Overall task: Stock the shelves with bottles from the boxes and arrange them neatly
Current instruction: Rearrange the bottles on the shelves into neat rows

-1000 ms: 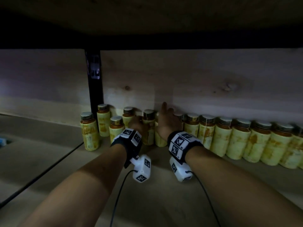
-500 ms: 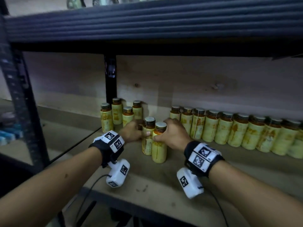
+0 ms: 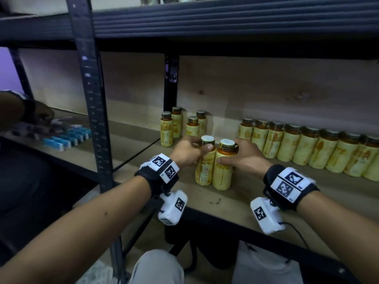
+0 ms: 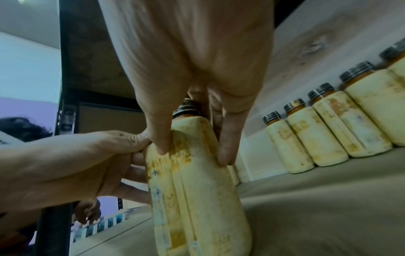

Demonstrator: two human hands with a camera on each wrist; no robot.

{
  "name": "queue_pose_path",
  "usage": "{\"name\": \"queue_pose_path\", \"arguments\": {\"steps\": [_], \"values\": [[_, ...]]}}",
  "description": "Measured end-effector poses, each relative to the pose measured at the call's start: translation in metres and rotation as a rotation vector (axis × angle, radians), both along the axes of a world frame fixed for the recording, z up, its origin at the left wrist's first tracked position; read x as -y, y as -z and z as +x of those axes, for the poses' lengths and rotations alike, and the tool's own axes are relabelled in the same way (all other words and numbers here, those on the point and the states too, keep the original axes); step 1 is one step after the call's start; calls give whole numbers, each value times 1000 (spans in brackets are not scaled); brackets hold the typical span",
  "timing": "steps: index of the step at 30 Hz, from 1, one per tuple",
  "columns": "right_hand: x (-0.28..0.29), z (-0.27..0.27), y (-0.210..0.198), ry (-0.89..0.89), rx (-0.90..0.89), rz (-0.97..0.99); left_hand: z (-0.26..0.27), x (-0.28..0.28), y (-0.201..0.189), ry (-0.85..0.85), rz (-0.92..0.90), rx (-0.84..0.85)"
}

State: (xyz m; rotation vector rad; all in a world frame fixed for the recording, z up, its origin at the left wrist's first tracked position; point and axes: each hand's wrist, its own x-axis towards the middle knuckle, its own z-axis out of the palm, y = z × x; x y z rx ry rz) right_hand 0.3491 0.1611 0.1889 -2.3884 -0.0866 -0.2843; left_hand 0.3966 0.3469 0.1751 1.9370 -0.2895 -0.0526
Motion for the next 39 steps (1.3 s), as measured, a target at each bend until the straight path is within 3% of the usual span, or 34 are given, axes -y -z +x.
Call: {"name": "queue_pose_path", "arguments": {"steps": [13, 20, 29, 39], "values": [[-120, 93, 3, -146, 49, -27, 71, -102, 7, -328, -173, -50], [-163, 141, 7, -111, 24, -50, 104, -124, 6, -512, 17, 93], [-166, 149, 7, -129, 2, -35, 112, -121, 5, -562, 91, 114], [-130, 134, 7, -98, 2, -67, 113, -121, 5, -568, 110, 108]]}}
